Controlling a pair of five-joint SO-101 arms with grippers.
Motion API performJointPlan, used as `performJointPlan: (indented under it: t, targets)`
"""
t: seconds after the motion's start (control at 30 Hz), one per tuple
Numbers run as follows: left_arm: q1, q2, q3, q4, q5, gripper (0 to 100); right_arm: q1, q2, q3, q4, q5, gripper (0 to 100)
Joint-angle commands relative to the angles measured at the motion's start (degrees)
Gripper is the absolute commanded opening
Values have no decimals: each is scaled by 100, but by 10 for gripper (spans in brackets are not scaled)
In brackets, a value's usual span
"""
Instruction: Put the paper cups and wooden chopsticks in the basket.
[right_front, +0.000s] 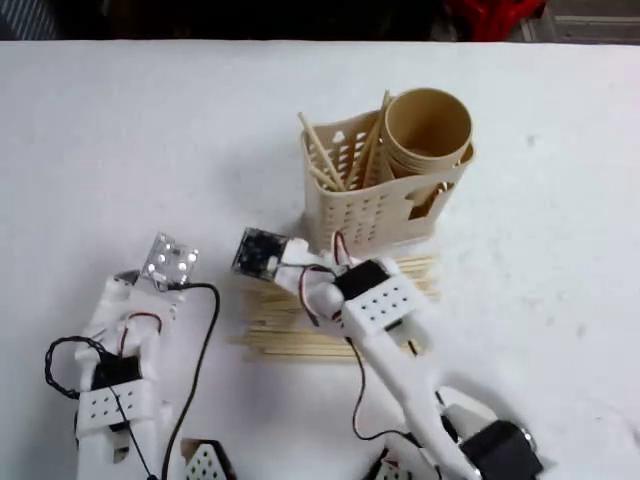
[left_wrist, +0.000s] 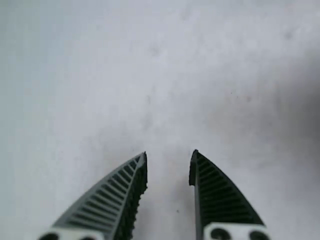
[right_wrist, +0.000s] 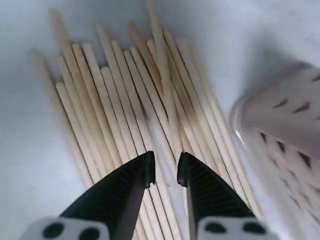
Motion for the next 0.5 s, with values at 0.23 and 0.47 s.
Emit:
performJointPlan:
  t: [0.23,0.47]
  targets:
    - [22,-40,-9,26,-53,155,-57,822,343,-1138,466,148]
    - [22,-40,-9,26,-53,155,-57,892,325,-1165,466,59]
